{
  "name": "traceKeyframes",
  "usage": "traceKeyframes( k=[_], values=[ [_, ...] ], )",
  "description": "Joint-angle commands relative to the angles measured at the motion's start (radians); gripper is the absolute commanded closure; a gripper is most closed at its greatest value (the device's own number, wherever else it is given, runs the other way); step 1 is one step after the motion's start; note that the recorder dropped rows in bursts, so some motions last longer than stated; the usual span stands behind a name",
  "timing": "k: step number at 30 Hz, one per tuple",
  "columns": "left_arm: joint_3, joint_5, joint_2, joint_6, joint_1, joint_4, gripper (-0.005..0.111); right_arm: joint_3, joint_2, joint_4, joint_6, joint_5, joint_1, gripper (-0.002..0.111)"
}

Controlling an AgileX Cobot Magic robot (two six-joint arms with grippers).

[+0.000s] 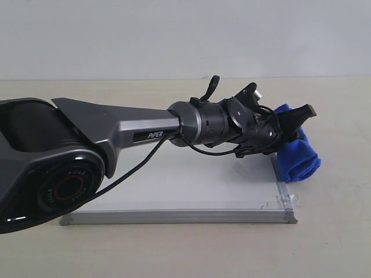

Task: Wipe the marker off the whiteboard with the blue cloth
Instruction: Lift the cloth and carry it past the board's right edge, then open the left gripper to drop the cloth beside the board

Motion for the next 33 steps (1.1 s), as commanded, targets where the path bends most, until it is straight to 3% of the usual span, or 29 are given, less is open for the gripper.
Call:
traceKeyframes(
  k=[1, 5, 20, 26, 33],
  values=[
    [-0.006, -0.02, 0.0, 0.01, -0.002, 0.0, 0.045, 0.0, -0.005, -0.002, -0.003, -0.008, -0.005, 0.107],
    [-0.006, -0.02, 0.0, 0.01, -0.002, 0.0, 0.031, 0.0, -0.005, -0.002, -0.003, -0.008, -0.005, 0.107],
    [-0.021, 0.099, -0.042, 0.09, 0.004, -0.015, 0.03, 0.0, -0.005, -0.002, -0.003, -0.01, -0.005, 0.107],
    [-0.021, 0.241, -0.077, 0.094, 0.028, -0.003, 0.031, 0.0, -0.005, -0.002, -0.003, -0.01, -0.005, 0.107],
    [-0.021, 0.449, -0.085, 0.094, 0.102, 0.032, 0.038, 0.0, -0.005, -0.002, -0.003, -0.01, -0.005, 0.107]
  ],
)
